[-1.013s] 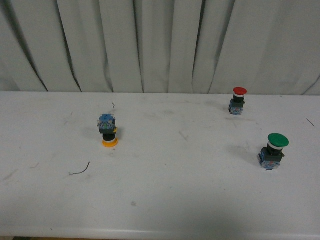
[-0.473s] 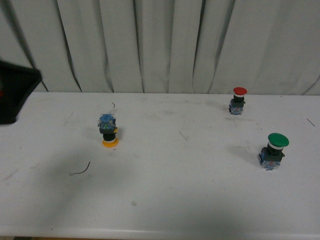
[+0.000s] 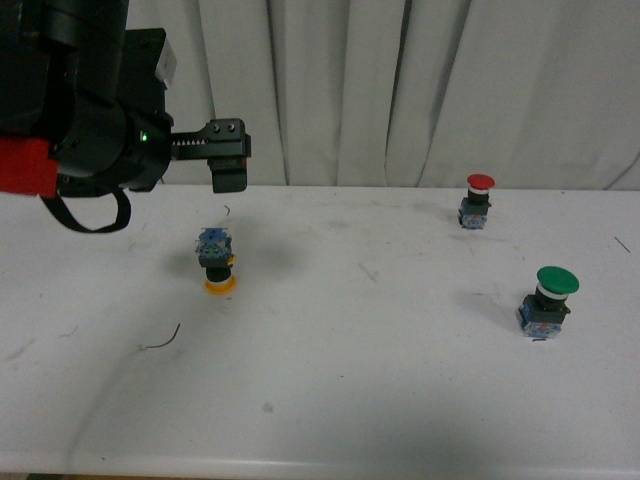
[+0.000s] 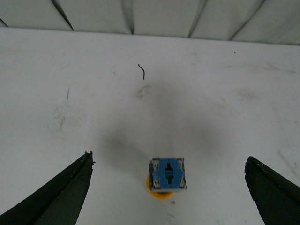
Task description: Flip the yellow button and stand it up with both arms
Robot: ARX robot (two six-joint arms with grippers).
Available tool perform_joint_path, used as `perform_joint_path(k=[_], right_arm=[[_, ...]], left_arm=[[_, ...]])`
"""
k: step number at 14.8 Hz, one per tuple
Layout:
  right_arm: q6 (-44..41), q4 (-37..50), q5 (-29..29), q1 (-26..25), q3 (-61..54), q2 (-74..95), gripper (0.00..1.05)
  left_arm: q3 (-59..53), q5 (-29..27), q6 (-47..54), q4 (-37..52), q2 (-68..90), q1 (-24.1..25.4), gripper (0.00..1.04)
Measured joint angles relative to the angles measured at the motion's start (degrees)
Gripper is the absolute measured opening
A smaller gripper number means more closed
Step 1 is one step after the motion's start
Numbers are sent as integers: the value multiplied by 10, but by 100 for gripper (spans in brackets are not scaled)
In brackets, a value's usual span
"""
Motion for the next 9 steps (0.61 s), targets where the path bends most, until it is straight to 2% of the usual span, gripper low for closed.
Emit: perform_joint_path(k=[2, 5, 9], right_arm=[[0, 0, 0, 0, 0, 0, 98], [0, 0, 0, 0, 0, 0, 98], [0, 0, 0, 0, 0, 0, 98]], left_arm=[[74, 0, -12, -77, 40, 0, 98], [128, 3, -16, -150, 97, -1, 98], [134, 9, -17, -125, 113, 0, 98]])
